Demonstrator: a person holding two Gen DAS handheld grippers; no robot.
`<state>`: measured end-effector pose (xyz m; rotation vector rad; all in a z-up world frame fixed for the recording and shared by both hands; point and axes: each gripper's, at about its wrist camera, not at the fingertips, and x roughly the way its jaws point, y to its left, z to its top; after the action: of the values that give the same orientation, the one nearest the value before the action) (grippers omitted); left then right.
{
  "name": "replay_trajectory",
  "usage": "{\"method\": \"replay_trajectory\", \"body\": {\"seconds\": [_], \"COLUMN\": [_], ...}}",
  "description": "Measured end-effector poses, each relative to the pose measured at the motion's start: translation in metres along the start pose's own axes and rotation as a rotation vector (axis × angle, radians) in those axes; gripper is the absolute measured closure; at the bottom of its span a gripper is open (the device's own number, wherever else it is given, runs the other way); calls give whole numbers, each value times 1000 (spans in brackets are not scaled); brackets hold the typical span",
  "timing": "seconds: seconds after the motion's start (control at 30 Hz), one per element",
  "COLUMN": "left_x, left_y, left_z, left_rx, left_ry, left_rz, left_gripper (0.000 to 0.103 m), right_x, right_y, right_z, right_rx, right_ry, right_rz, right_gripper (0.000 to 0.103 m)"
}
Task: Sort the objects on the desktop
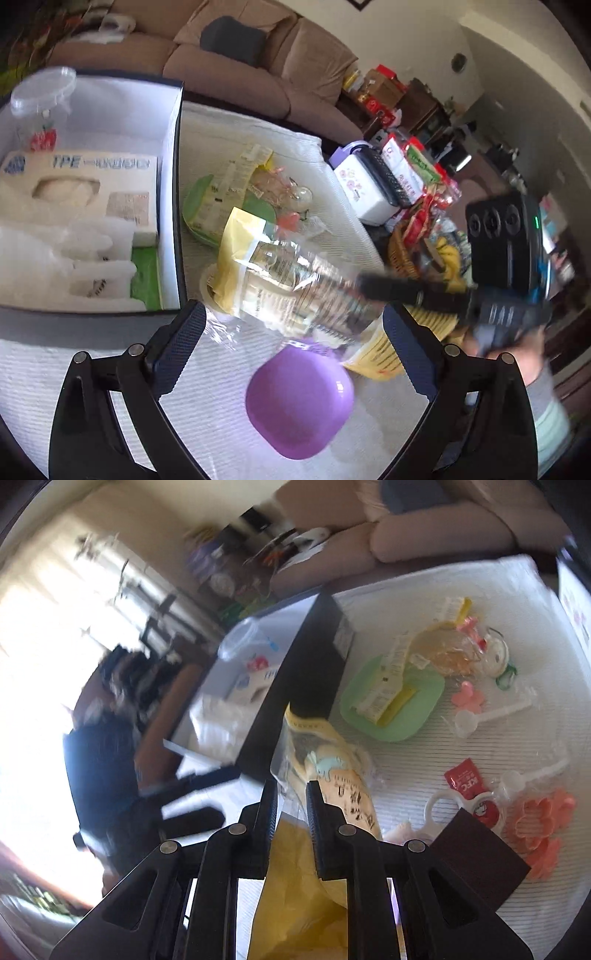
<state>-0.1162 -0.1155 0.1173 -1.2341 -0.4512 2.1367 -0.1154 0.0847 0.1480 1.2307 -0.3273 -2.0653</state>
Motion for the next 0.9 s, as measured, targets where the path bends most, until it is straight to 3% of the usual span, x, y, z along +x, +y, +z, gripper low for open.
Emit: {"method": "replay_trajectory", "body": {"seconds": [0.1, 0.27, 0.4, 0.5, 0.63, 0.73, 0.9], "left_x": [4, 23, 34, 37, 47, 59, 78], "left_y": [10, 10, 17, 25, 33, 31, 26], "left_z": [-1, -16, -33, -41, -46, -49, -52], "left_rx": [-59, -41, -49, -30, -23, 2, 14], "left_ry": [40, 143, 198, 201, 221, 244, 270], "left_rz": [-25, 99, 200, 265, 265, 260, 244], "left_gripper": [5, 5, 5, 5, 5, 5, 8], "right_x": [15, 44, 51, 33, -10, -29, -6], "right_y": [23, 44, 38, 24, -11, -47, -73], "right_z": [-32, -94, -129, -138, -140, -144, -148], "right_rx": [-134, -301, -304, -230, -25, 151, 230], "right_ry": [73, 195, 280, 232, 71, 9, 85], "right_rz": [-53, -136, -156, -161, -212, -245, -246], "right_gripper": [88, 84, 73, 55, 36, 35, 34]}}
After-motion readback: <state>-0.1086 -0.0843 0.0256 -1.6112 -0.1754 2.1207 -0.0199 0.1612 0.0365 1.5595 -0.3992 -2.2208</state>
